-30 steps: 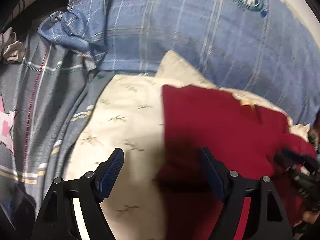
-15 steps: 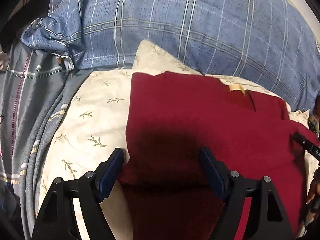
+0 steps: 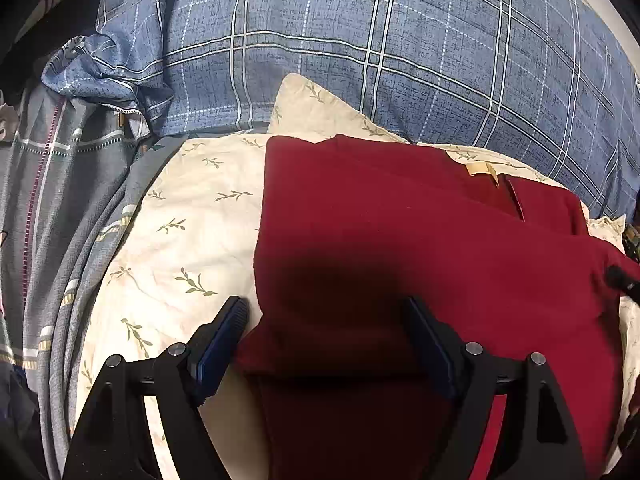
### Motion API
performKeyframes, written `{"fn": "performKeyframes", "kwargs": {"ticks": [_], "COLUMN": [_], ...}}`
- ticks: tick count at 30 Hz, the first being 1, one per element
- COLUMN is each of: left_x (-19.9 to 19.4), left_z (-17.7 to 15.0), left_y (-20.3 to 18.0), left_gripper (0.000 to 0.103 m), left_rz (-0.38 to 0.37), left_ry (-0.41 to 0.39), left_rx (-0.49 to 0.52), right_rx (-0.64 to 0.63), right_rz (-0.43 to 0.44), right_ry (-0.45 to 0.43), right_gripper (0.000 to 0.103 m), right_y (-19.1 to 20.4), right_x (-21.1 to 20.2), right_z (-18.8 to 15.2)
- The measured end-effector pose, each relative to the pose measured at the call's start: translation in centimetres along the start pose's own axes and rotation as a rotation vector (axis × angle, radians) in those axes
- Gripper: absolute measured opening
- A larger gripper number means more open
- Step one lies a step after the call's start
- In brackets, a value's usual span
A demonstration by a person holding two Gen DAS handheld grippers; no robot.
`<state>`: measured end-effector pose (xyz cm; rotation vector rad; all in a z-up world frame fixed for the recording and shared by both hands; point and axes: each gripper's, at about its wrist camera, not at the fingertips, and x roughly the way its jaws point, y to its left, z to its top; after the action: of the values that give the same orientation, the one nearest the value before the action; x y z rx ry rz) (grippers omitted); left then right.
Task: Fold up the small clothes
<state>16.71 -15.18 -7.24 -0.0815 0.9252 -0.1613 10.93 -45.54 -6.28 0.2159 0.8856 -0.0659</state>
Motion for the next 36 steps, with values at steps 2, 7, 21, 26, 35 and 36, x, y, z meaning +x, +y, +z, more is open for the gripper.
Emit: {"fn": "performKeyframes", "kwargs": {"ticks": [2, 7, 21, 26, 35, 36], "left_x": [0.0, -0.4, -2.1, -2.4, -4.5, -4.5], "left_z": [-0.1, -0.2, -0.1, -0.1, -0.5, -0.5], "left_y": [0.1, 0.3, 1.3, 1.7, 1.6, 1.4], "left_gripper": [0.081, 0.081, 0.080, 0.080, 0.081, 0.081], "left_rz": [-0.003, -0.001, -0.018, -0.050, -0.067, -0.067], "left_ry": [-0.001, -0.012, -0.062, -0.058, -0.071, -0.072], "left_rx": [0.003, 0.017, -0.016, -0.025, -0.053, -0.050], "right_rx": [-0.017, -0.041, -0.011, 0.015, -0.004, -0.004], "right_rz": [-0.031, -0.077, -0.009, 0.002, 0.038, 0.037], "right_ry": [0.053, 0.069, 0.032, 0.020, 0.019, 0.021], "right_gripper": [0.041, 0.041, 0.050, 0.056, 0.056, 0.056], "right_y": [0.0, 0.6, 0.6, 0.5, 2.2, 2.3], "right_x": [1.5, 2.5, 0.4, -0.4, -0.9, -0.8], "right_z": [-0.5, -0.9, -0.9, -0.8, -1.1, -1.2]}}
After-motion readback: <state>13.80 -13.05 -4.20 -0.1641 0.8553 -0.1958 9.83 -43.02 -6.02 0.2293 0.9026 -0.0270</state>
